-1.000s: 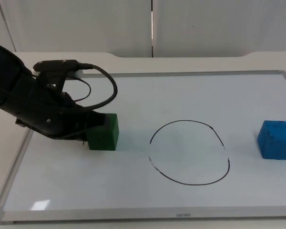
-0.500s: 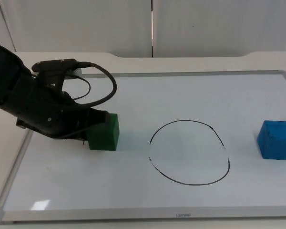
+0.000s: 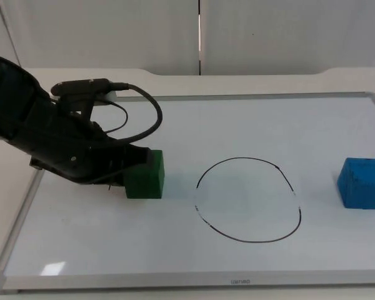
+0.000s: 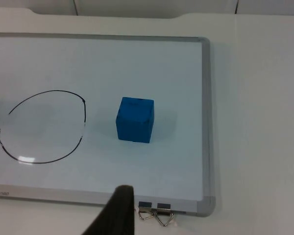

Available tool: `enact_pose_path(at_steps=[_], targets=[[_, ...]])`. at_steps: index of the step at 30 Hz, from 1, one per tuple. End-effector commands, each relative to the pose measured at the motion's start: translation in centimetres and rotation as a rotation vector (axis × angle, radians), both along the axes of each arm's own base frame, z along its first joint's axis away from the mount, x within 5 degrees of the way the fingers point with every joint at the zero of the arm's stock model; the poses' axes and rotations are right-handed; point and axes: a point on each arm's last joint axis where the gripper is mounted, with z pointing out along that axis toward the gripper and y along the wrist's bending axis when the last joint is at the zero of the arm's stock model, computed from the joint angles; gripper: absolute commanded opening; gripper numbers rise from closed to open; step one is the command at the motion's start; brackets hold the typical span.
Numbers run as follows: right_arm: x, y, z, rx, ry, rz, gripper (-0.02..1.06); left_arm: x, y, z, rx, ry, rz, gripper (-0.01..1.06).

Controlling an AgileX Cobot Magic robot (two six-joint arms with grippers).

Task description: Push the two cubes into the marked area.

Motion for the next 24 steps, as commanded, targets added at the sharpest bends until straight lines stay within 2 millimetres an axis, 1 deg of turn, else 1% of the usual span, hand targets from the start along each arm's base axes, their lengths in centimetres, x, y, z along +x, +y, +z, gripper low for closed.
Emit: enact_pose_path(at_steps=[1,18,21,24], targets=[[0.0,0.0,0.0,-0.004,-0.008,-0.005,1.05,0.0,-0.4,0.0,-0.011,-0.001,-0.002,0.00],[0.0,0.0,0.0,-0.004,-0.008,-0.005,1.05,0.6,-1.0,0.6,-0.055,-0.031,-0.019,0.00],[0.0,0.0,0.0,-0.004,-0.008,-0.005,1.05,0.5,-1.2,0.6,-0.055,-0.031,-0.025,0.00],[0.0,0.0,0.0,-0.004,-0.008,-0.005,1.05,0.2,-2.0,0.6,-0.053,-0.031,-0.048,0.00]])
